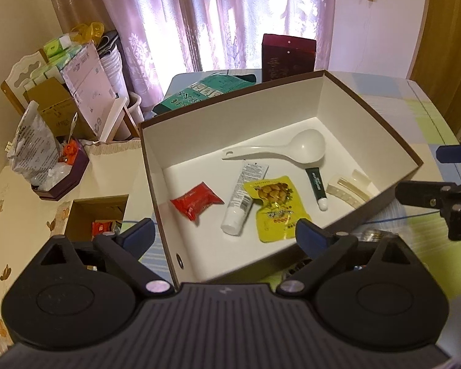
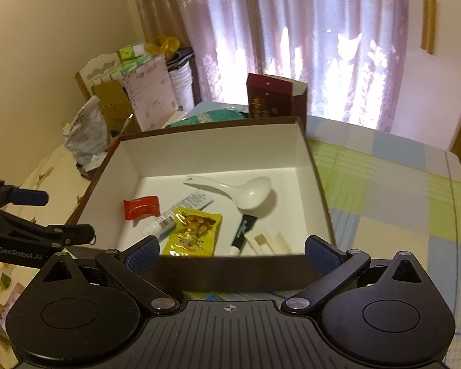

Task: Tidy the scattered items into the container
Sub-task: 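Move both grippers back toward the remaining items beside the box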

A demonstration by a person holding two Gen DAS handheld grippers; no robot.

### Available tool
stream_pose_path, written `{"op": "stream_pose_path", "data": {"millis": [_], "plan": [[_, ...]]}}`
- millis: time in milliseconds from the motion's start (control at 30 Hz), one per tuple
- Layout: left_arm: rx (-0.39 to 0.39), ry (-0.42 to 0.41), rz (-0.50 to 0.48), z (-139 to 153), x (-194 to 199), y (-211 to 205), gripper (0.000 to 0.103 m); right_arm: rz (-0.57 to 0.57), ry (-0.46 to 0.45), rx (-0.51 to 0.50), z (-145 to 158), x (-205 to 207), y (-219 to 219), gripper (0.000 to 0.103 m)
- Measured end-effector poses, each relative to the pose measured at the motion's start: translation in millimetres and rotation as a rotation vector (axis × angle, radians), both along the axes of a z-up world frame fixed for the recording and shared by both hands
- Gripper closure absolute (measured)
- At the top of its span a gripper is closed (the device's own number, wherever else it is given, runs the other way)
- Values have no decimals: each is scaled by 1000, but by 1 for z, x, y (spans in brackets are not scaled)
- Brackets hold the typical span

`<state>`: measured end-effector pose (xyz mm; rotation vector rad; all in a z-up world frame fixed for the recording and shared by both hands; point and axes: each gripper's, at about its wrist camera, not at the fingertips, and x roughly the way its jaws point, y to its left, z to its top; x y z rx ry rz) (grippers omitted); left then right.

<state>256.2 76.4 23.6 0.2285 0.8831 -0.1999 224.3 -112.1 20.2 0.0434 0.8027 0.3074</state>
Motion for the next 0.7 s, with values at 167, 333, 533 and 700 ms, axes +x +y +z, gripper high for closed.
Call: {"op": "stream_pose_path", "data": {"millis": [167, 333, 533, 700], "plan": [[-22, -4, -5, 1, -20, -2, 6, -37, -27, 22, 1, -21, -19, 0], [-62, -1, -26, -4, -41, -6, 3, -54, -37, 75, -2, -42, -45, 0], [-87, 41, -7, -22, -62, -4, 3, -62, -39, 87, -16, -70, -66, 0], [-93, 96, 17, -43, -76, -3, 3, -86, 31, 108, -39, -88, -76, 0]]}}
